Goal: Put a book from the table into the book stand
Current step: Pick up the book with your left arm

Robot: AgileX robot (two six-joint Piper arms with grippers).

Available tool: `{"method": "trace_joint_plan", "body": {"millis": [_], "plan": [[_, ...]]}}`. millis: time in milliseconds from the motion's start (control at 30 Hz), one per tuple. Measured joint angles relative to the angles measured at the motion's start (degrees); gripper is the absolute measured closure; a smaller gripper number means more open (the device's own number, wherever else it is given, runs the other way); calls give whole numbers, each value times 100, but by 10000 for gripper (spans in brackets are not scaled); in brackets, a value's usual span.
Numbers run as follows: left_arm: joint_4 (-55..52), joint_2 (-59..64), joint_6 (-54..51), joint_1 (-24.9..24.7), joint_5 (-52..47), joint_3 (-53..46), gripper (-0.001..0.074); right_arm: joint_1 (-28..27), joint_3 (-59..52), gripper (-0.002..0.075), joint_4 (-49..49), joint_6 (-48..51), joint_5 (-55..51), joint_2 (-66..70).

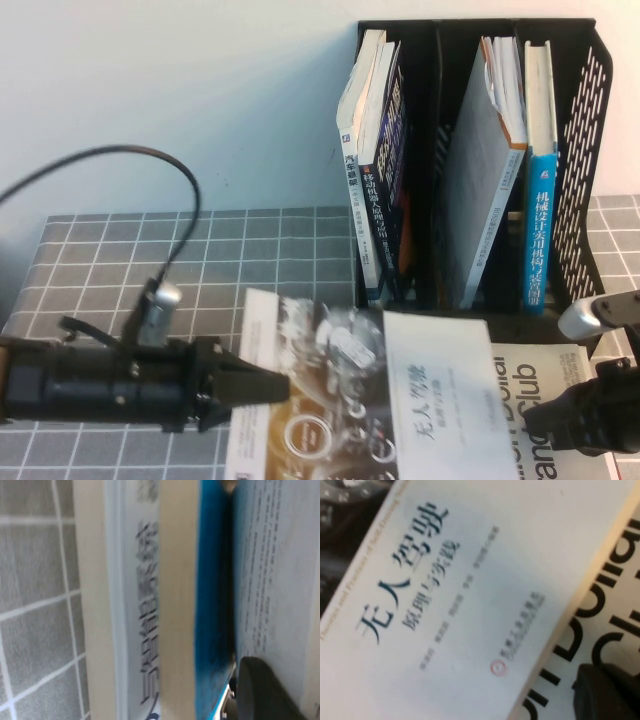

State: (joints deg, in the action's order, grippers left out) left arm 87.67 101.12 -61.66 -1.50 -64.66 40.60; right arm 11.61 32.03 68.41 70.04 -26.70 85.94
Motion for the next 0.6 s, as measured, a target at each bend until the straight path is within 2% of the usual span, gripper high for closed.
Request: {"method": "trace_joint_plan", "body": {"millis": [133, 400, 600], "plan": [[-255, -512, 277, 223, 29, 0, 635, 0, 0, 729, -11, 10, 34, -80], [-530, -1520, 950, 235, 62, 28, 635, 0, 216, 729, -224, 22, 183, -971], [-925, -2436, 1734, 212, 74, 747, 635, 0, 500, 729, -353, 22, 267, -1827]]}}
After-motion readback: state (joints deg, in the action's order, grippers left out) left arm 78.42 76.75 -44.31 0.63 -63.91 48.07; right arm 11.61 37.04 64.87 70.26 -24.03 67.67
